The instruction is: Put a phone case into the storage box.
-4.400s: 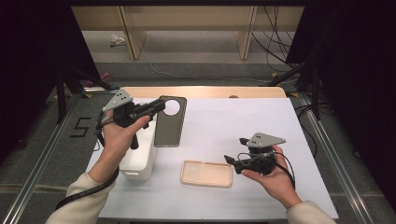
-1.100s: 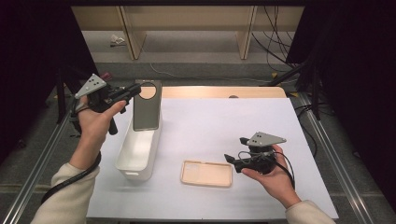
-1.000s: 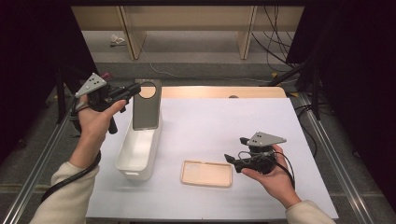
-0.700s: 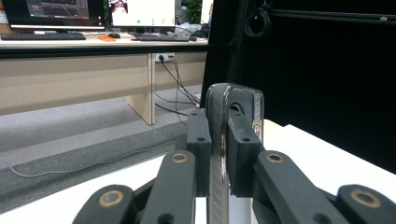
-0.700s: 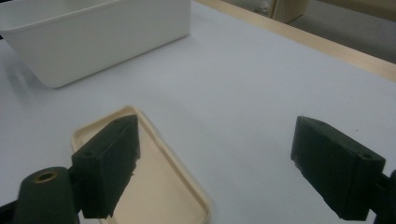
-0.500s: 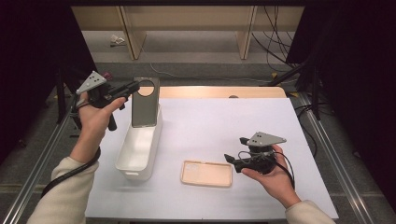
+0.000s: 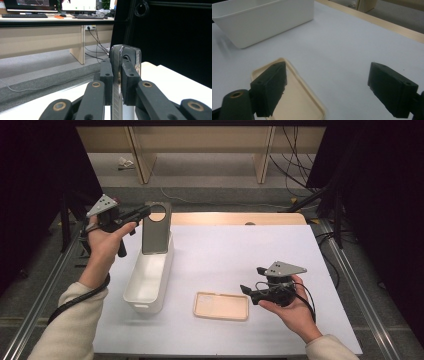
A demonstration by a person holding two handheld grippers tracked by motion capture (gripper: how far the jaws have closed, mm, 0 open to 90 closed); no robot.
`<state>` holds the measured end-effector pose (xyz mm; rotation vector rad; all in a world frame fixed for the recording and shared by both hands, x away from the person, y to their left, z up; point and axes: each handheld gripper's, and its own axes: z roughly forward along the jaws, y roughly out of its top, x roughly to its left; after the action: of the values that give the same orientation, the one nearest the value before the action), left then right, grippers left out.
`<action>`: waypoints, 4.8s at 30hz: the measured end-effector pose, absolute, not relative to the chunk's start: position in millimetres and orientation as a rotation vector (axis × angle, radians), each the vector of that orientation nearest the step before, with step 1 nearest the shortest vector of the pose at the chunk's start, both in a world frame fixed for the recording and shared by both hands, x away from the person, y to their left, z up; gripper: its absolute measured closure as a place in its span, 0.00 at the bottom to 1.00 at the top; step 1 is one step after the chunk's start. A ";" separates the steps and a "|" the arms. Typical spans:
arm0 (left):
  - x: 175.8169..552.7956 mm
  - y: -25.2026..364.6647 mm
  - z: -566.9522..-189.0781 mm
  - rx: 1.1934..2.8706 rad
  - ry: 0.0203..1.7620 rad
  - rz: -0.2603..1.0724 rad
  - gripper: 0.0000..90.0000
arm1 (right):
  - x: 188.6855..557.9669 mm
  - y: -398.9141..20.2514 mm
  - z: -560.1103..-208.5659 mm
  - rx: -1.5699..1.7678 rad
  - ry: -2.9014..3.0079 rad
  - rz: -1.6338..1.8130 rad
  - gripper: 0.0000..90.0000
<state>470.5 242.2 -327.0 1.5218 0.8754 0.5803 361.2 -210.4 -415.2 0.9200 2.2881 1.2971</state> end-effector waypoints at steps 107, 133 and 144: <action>523.2 252.7 -376.7 1.586 1.012 0.578 0.90 | 361.3 -209.9 -416.1 0.923 2.295 1.301 0.18; 528.9 252.0 -391.7 1.627 1.053 0.560 0.90 | 361.0 -209.4 -415.9 0.922 2.297 1.302 0.18; 530.7 253.1 -398.9 1.638 1.079 0.546 0.89 | 361.0 -209.4 -415.9 0.918 2.297 1.302 0.18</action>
<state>530.7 253.1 -398.9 1.6385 1.0794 0.5464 361.0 -209.4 -415.9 0.9178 2.2967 1.3019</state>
